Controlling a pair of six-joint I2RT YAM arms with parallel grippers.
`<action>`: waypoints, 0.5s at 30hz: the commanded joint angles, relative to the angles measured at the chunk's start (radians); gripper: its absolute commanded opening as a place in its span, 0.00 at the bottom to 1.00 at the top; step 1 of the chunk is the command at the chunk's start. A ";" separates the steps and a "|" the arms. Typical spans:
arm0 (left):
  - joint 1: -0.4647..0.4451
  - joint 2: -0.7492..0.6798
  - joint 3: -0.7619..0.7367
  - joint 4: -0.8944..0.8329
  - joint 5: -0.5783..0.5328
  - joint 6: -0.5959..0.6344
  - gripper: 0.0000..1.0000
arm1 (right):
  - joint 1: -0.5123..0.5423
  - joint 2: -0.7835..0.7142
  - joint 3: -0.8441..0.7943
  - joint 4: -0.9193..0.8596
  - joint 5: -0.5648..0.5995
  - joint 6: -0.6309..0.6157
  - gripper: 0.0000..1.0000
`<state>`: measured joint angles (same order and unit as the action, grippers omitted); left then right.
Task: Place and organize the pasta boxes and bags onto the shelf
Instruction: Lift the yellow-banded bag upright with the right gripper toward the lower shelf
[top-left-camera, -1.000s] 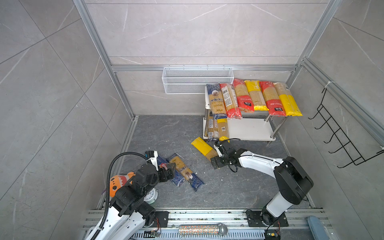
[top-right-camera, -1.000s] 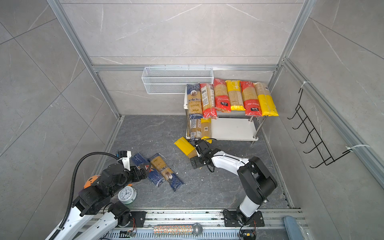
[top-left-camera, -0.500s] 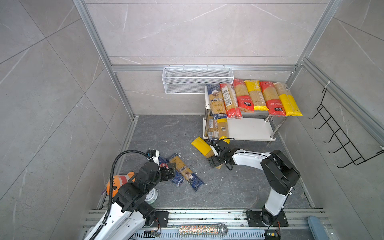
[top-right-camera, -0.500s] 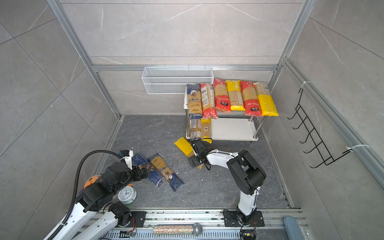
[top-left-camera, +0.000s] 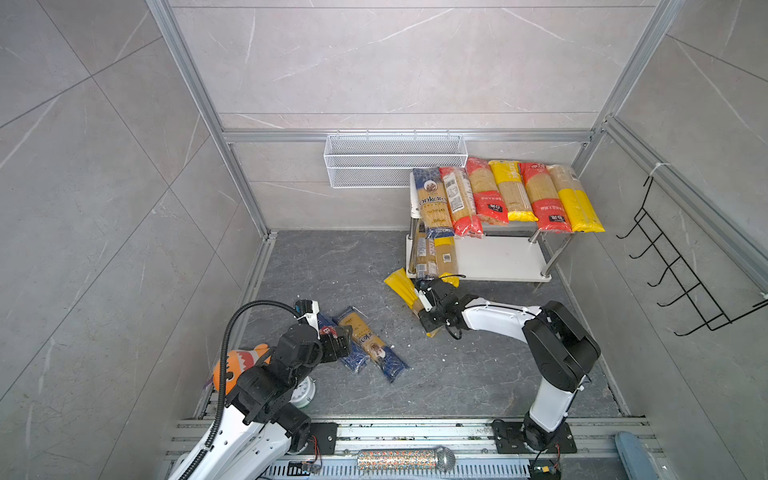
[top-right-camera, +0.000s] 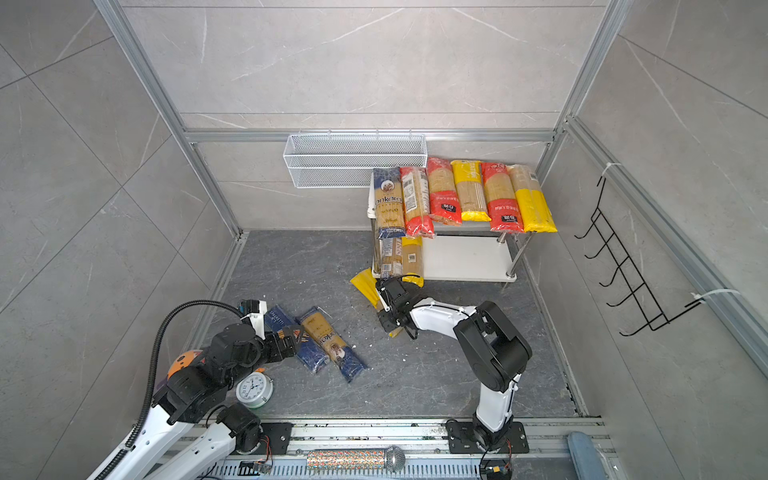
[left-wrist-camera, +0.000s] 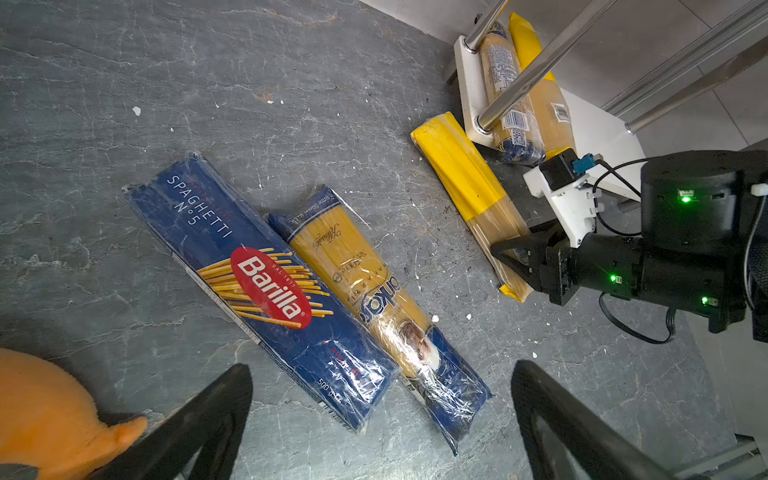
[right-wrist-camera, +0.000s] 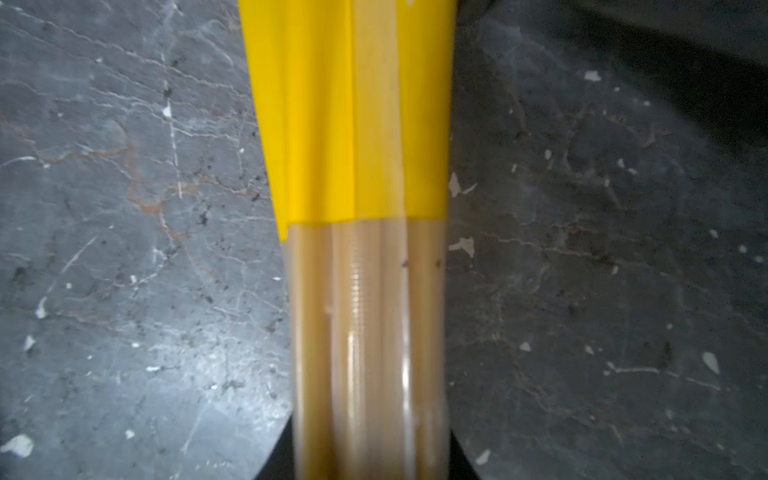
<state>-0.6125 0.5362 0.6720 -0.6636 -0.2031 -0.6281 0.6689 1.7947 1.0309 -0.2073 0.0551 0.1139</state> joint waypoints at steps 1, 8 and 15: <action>0.001 -0.029 -0.005 0.031 0.017 0.014 1.00 | 0.031 -0.054 -0.074 -0.074 -0.090 0.049 0.06; 0.001 -0.086 0.000 0.004 0.028 0.004 1.00 | 0.042 -0.267 -0.215 -0.044 -0.226 0.158 0.00; 0.002 -0.149 0.008 -0.034 0.036 -0.006 1.00 | 0.042 -0.546 -0.306 -0.093 -0.269 0.249 0.00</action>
<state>-0.6125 0.4026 0.6670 -0.6796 -0.1799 -0.6300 0.7086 1.3716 0.7147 -0.3511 -0.1741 0.3073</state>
